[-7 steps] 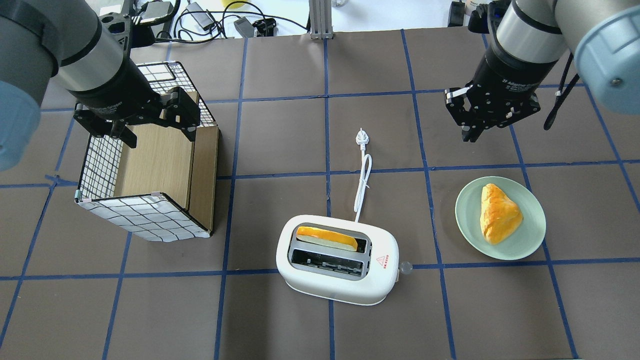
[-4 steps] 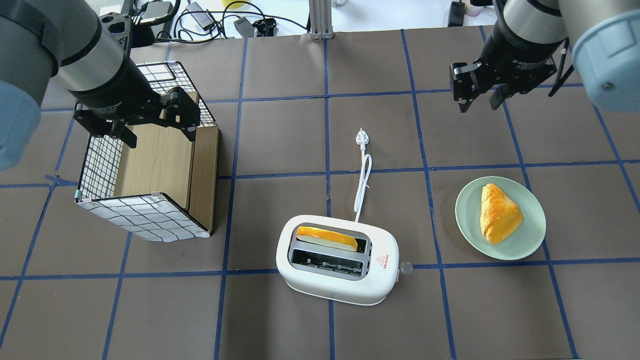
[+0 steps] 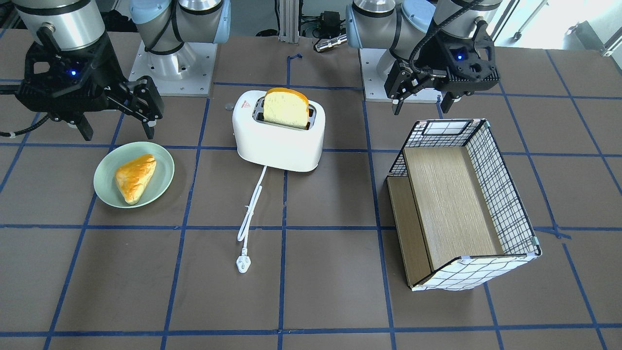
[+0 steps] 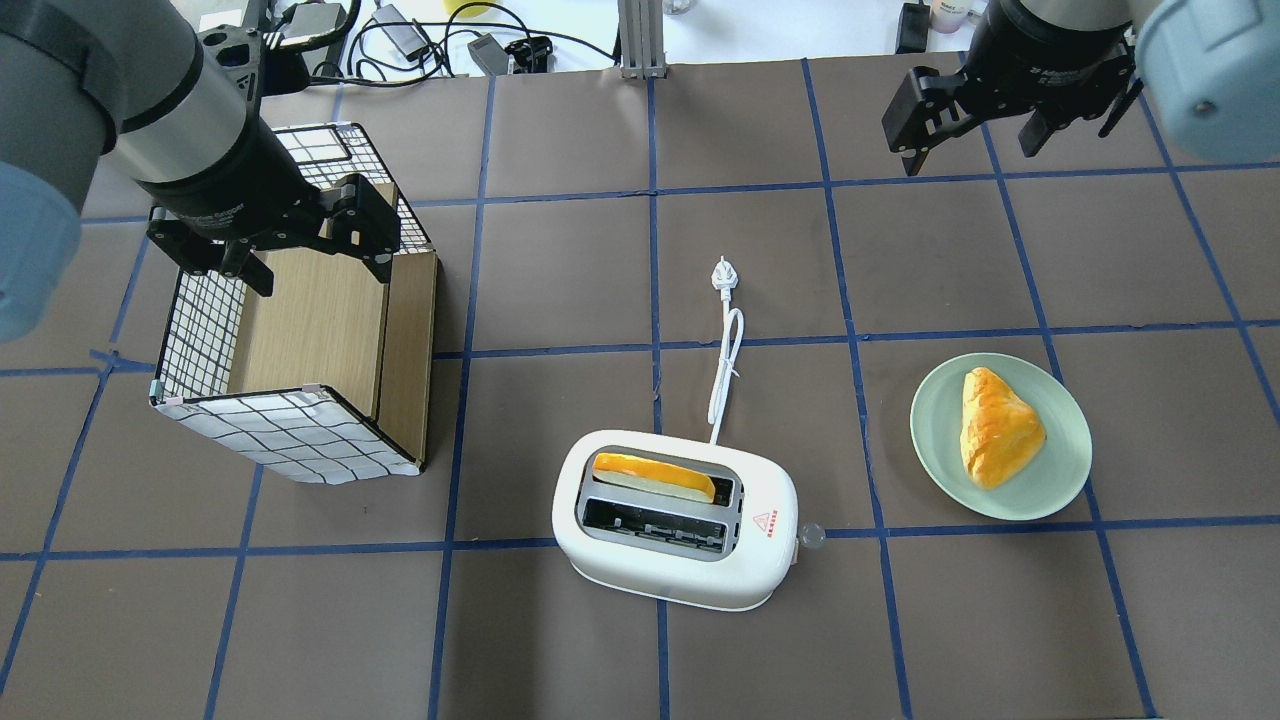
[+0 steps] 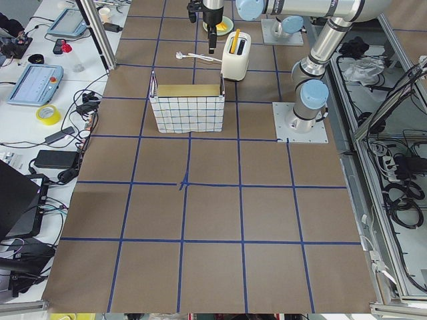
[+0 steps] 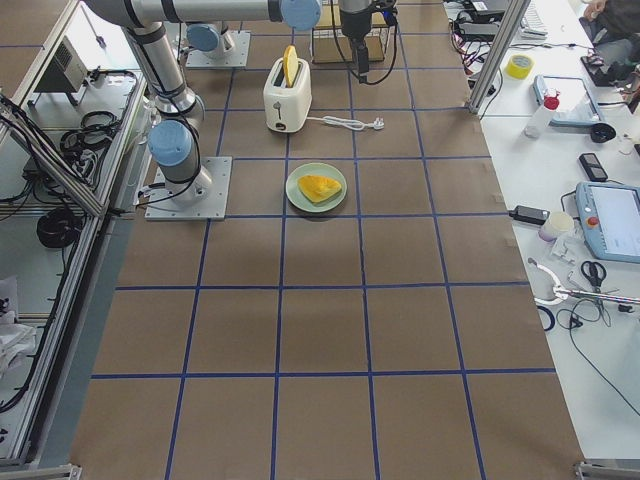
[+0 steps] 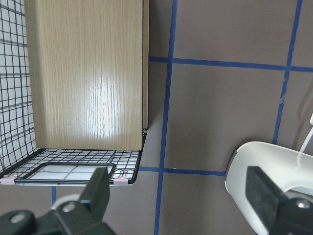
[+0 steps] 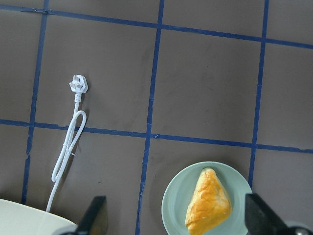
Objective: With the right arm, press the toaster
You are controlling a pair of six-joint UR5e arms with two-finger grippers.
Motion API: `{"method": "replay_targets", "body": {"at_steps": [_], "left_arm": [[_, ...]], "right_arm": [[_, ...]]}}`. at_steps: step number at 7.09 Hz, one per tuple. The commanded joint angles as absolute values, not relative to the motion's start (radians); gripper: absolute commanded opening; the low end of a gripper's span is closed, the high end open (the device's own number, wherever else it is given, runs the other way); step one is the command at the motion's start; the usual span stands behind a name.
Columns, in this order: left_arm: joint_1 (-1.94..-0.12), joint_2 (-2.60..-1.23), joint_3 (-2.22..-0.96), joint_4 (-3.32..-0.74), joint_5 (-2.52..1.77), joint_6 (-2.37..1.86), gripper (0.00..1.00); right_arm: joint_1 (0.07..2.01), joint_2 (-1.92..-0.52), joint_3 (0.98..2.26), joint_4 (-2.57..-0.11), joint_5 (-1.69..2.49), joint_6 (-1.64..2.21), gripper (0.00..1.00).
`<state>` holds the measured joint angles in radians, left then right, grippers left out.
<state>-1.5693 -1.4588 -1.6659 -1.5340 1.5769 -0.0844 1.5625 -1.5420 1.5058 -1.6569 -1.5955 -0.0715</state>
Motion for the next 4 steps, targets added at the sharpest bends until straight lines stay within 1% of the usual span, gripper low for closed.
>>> {"method": "replay_targets", "body": {"at_steps": [1, 2, 4], "left_arm": [[-1.569, -1.459, -1.666, -1.534, 1.577, -0.084, 1.00], [-1.569, -1.459, -1.666, -1.534, 1.577, -0.084, 1.00], [-1.569, -1.459, -1.666, -1.534, 1.577, -0.084, 1.00]], "right_arm": [[1.562, -1.517, 1.471, -1.601, -1.552, -0.055, 1.00], [1.562, -1.522, 1.477, -1.606, -1.554, -0.111, 1.00], [1.549, -1.558, 1.547, -1.621, -1.568, -0.146, 1.00]]}}
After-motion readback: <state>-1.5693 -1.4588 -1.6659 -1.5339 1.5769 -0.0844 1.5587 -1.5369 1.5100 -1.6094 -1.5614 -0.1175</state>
